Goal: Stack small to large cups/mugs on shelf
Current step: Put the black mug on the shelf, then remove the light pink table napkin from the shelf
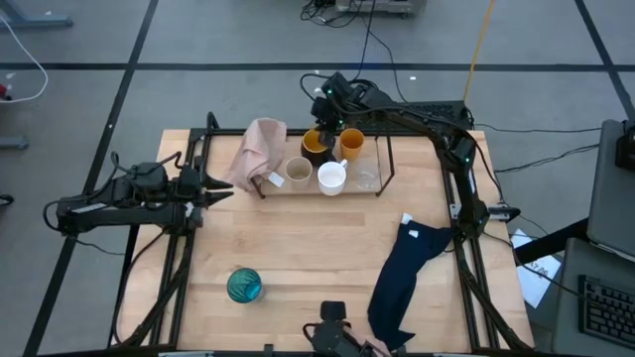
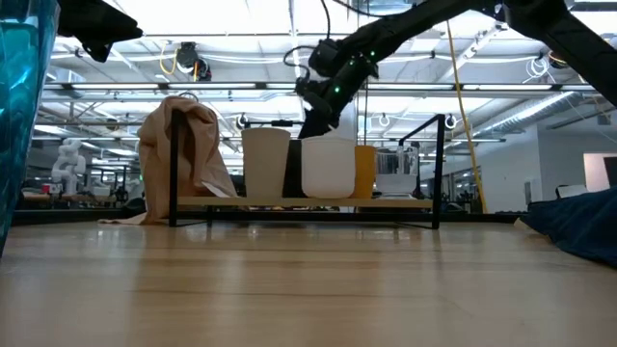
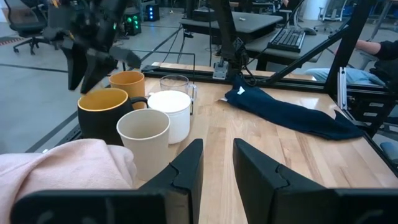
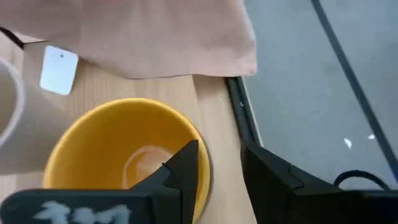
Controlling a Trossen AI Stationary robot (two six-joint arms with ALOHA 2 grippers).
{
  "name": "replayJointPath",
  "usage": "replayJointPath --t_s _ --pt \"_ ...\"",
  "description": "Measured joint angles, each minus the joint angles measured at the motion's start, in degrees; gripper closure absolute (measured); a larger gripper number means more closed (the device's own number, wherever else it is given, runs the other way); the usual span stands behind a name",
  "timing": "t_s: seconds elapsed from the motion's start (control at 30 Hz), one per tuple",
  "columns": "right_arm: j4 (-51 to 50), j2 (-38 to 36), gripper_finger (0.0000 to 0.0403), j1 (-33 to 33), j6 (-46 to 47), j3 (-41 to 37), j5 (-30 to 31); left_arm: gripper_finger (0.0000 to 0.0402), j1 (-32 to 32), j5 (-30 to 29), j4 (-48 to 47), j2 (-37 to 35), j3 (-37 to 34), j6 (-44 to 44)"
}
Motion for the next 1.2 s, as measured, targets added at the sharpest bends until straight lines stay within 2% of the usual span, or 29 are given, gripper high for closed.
replayJointPath --t_s 0.27,0.47,0.57,0.67,0.87,1.07,1.2 --pt "0.19 -7.32 0.0293 1.30 -0.88 0.04 1.40 0.0314 -0.01 -0.02 0.01 0.01 0.00 0.02" --pt "-4.38 -18.29 0.0293 5.23 -0.94 0.00 1.11 0.0314 0.00 -0.03 0.64 0.00 0.00 0.37" --pt "-7.55 -25.39 0.0293 7.78 -0.93 -3.05 1.06 0.0314 0.01 -0.03 1.76 0.01 0.00 0.42" --pt "-5.24 -34.12 0.0293 10.94 0.04 -11.91 1.02 0.0314 0.01 -0.04 3.26 0.45 0.00 0.51" --pt "9.48 -54.50 0.0293 19.23 6.50 -36.38 1.25 0.0314 0.01 1.06 9.65 3.88 0.02 0.55" --pt "39.27 -72.33 0.0293 29.01 6.39 -62.33 1.12 0.0314 -0.01 4.49 12.95 8.42 0.02 0.48" --pt "50.81 -79.97 0.0293 31.31 7.81 -75.33 3.16 0.0314 -0.01 5.95 14.52 10.84 0.02 0.37"
